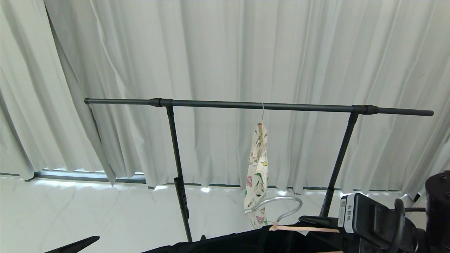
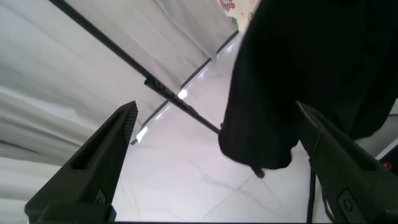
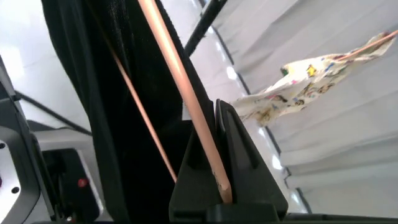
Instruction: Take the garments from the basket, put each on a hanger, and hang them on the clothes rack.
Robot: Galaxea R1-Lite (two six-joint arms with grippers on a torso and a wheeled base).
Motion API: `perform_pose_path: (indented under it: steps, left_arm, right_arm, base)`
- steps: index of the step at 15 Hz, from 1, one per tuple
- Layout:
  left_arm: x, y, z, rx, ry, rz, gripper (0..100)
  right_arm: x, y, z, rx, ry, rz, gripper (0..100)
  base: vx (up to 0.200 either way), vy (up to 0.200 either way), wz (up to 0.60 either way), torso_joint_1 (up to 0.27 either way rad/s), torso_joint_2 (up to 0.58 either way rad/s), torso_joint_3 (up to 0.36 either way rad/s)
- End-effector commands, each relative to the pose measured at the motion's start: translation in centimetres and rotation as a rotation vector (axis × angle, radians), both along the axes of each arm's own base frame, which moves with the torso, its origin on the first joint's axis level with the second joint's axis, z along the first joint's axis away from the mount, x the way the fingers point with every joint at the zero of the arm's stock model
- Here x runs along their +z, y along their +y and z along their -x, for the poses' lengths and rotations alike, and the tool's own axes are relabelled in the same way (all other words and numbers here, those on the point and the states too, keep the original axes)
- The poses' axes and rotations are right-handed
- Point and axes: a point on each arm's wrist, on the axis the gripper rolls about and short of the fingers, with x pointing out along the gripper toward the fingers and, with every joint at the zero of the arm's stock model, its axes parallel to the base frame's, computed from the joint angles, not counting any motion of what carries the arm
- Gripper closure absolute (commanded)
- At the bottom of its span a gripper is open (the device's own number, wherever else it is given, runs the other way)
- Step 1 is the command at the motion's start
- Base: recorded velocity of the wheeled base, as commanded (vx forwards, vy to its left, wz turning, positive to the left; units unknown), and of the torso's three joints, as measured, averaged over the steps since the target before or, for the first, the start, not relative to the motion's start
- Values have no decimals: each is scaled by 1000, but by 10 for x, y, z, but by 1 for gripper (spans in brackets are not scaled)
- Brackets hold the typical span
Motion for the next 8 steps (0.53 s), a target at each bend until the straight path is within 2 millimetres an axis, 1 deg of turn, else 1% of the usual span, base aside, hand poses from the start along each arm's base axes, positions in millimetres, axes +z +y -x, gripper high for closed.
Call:
perform_pose_path:
  steps: [1, 4, 6, 8]
  left_arm:
    - [-2, 1, 1, 1, 4, -5, 0]
    - [-7, 3, 2, -1, 14, -19, 0]
    - [-8, 2, 3, -34, 27, -11, 0]
    - [-8, 1, 3, -62, 38, 0, 0]
  right_arm:
    - [6, -2, 2, 12, -30, -16, 100]
    - [12, -1, 5, 31, -54, -32, 100]
    - [21, 6, 6, 54, -70, -58, 100]
    - [24, 10, 6, 61, -74, -63, 100]
  base:
    - [0, 0, 0, 0, 0, 0]
    - [0, 0, 0, 0, 0, 0]
    - [0, 0, 0, 0, 0, 0]
    - [0, 0, 0, 0, 0, 0]
